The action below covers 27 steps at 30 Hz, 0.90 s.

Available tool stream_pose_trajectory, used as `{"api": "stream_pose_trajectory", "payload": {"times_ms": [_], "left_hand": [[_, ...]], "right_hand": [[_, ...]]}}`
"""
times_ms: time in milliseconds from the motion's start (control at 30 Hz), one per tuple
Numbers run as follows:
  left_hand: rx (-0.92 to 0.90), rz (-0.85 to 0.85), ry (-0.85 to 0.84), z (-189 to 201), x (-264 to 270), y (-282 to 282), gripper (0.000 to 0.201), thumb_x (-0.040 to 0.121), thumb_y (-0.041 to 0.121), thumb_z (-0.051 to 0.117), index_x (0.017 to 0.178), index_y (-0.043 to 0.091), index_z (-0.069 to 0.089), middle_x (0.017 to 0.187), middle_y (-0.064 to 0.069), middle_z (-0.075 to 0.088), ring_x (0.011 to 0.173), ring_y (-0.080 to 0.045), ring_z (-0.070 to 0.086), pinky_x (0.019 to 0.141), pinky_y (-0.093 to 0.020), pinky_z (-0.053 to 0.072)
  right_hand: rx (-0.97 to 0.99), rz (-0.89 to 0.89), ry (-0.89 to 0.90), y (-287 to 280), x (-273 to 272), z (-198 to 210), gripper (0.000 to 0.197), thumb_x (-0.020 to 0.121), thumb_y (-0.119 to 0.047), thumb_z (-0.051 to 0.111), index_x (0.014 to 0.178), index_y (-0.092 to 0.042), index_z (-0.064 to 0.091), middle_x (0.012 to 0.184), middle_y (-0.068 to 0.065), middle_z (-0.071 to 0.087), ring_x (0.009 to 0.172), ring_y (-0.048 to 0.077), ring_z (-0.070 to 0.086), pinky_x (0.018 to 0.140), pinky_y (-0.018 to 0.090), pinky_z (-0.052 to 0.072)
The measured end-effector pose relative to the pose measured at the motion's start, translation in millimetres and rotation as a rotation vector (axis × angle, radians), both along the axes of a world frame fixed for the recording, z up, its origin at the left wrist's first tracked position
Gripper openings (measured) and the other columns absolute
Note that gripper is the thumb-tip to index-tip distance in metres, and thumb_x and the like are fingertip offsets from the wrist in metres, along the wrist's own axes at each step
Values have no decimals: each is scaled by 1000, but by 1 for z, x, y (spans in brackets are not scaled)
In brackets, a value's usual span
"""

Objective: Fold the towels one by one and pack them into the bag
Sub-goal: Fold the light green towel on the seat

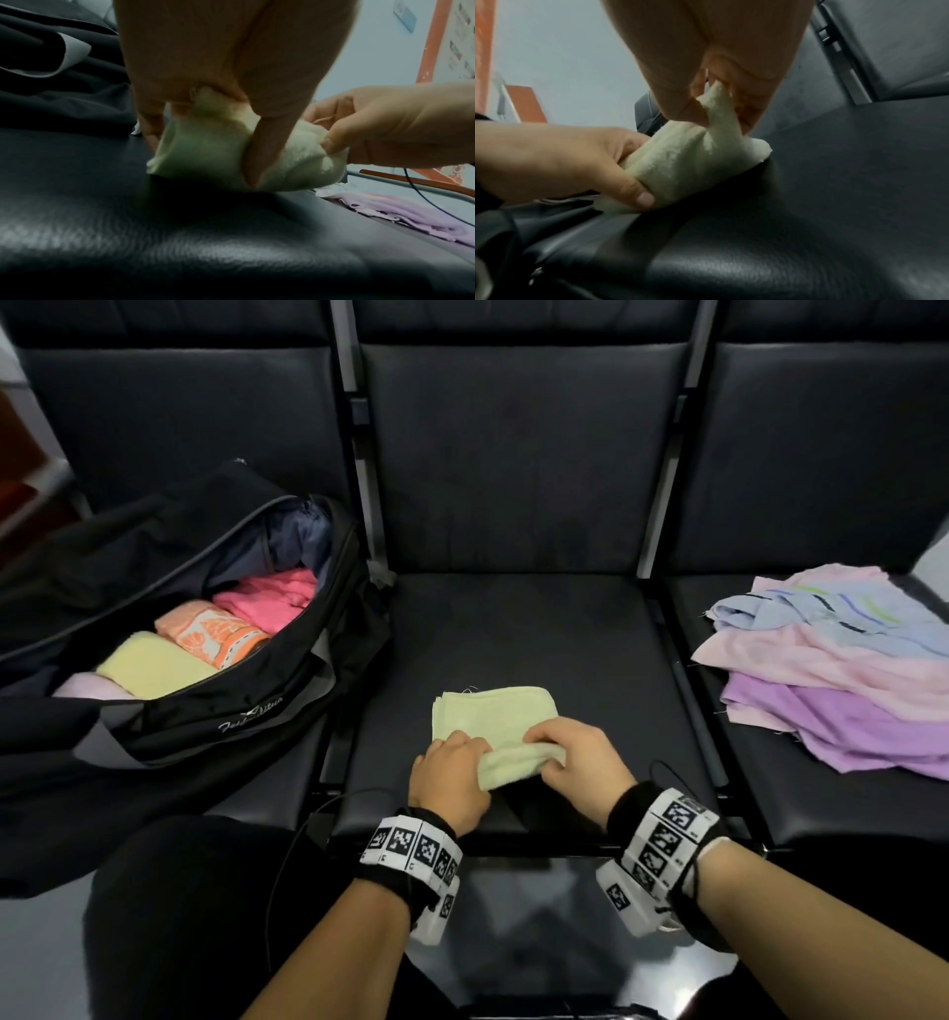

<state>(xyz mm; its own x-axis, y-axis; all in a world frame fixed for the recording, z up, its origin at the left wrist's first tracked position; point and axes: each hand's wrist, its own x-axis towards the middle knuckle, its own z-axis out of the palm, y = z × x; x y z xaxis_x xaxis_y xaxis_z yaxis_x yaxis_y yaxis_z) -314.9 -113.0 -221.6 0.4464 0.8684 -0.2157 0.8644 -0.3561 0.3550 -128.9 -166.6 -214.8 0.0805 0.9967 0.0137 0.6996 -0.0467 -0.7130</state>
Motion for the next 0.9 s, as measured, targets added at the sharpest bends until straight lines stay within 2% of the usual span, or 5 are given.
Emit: {"api": "stream_pose_trajectory", "payload": {"times_ms": [267, 433, 633, 800, 900], "left_hand": [[6, 35, -172, -1, -9, 8, 24, 84, 13, 54, 101, 23, 66, 100, 5, 68, 95, -23, 62, 81, -36, 51], [-7, 61, -163, -6, -15, 12, 29, 77, 18, 66, 103, 30, 67, 98, 12, 68, 105, -15, 55, 97, -34, 39], [-172, 203, -442, -4, -23, 25, 23, 71, 12, 71, 82, 31, 63, 78, 13, 67, 75, -5, 63, 63, -14, 45], [-314, 246, -617, -7, -27, 30, 18, 80, 12, 79, 92, 19, 69, 87, 1, 74, 79, -13, 69, 74, -28, 54], [-315, 305, -672, -13, -23, 29, 11, 81, 13, 78, 83, 21, 70, 76, 5, 72, 68, -5, 65, 65, -25, 52]], "right_hand": [[-114, 283, -334, -11, 0, -10, 50, 78, -8, 63, 126, -20, 59, 128, -4, 54, 121, 18, 47, 102, 33, 41], [-116, 63, -56, -5, 10, -14, 19, 89, -10, 60, 104, -19, 68, 100, -2, 70, 94, 18, 64, 85, 35, 50], [-80, -136, 123, 6, 26, -11, 11, 88, -20, 66, 95, -27, 62, 86, -11, 67, 85, 8, 61, 74, 25, 44], [-61, -229, 199, 7, 34, -15, 12, 88, -30, 71, 90, -31, 59, 79, -12, 62, 74, 0, 55, 64, 17, 36], [-67, -268, 216, 8, 34, -19, 10, 87, -35, 70, 89, -32, 61, 81, -12, 65, 78, 0, 59, 64, 18, 39]]}}
